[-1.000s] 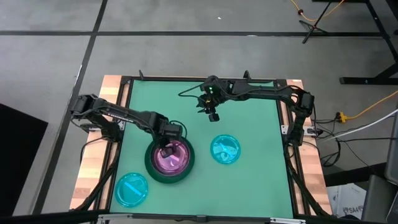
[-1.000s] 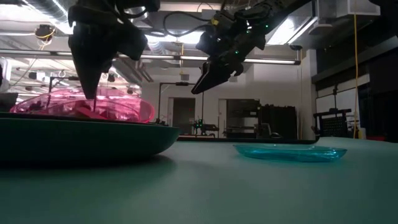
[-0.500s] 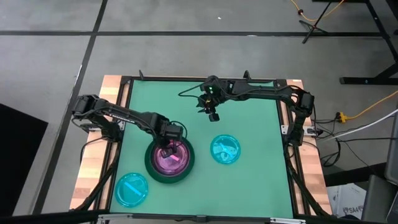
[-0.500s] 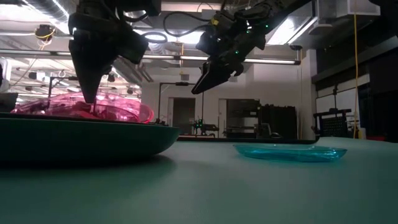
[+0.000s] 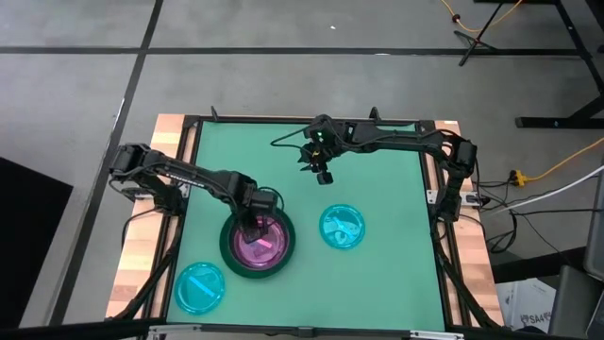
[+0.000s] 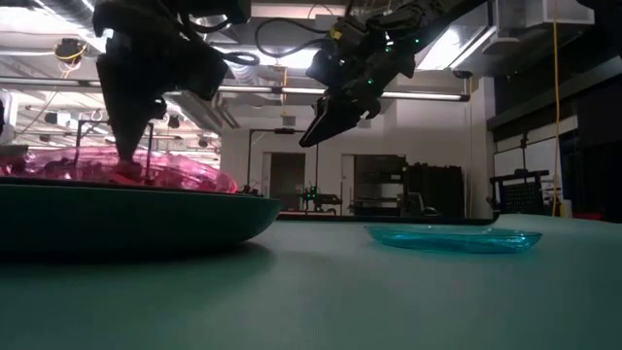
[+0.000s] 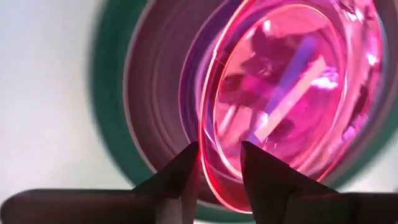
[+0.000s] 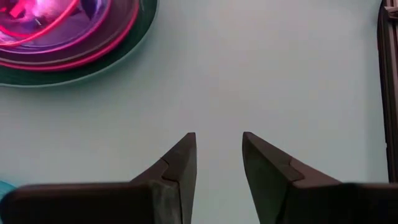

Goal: Stack plastic plates
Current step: Stack the light pink plate on top of the stacked light blue plate, then stack the bottom light blue plate on top of the light pink plate

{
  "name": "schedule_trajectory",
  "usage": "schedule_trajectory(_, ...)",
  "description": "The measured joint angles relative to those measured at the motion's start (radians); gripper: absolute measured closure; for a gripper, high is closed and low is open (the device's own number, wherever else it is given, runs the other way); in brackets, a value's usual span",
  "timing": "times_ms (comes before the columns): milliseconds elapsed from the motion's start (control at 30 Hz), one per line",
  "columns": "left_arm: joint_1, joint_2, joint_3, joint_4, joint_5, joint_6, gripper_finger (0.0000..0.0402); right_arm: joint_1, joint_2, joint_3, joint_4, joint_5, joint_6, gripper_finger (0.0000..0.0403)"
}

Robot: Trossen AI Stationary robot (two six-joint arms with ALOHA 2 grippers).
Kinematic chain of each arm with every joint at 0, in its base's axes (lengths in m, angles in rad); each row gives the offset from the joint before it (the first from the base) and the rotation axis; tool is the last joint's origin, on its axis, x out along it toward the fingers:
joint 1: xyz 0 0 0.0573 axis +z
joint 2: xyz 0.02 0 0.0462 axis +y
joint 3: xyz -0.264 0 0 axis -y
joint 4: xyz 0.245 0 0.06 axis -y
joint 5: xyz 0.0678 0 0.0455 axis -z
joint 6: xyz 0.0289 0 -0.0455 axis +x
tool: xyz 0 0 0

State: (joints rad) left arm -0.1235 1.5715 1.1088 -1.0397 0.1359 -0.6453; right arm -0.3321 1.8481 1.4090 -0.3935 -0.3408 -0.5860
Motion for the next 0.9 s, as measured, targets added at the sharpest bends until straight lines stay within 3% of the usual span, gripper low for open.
schedule_trajectory(167,0.007,0.000,0.000,0.000,0.075,-0.008,0.0286,-0.002,0.000,0.000,0.000,0.001,0.000,0.0283)
schedule_trajectory(900,0.007,-0.001,0.000,-0.101,-0.021,-0.008,0.0285,-0.001,0.000,0.000,-0.001,0.017,0.000,0.0283)
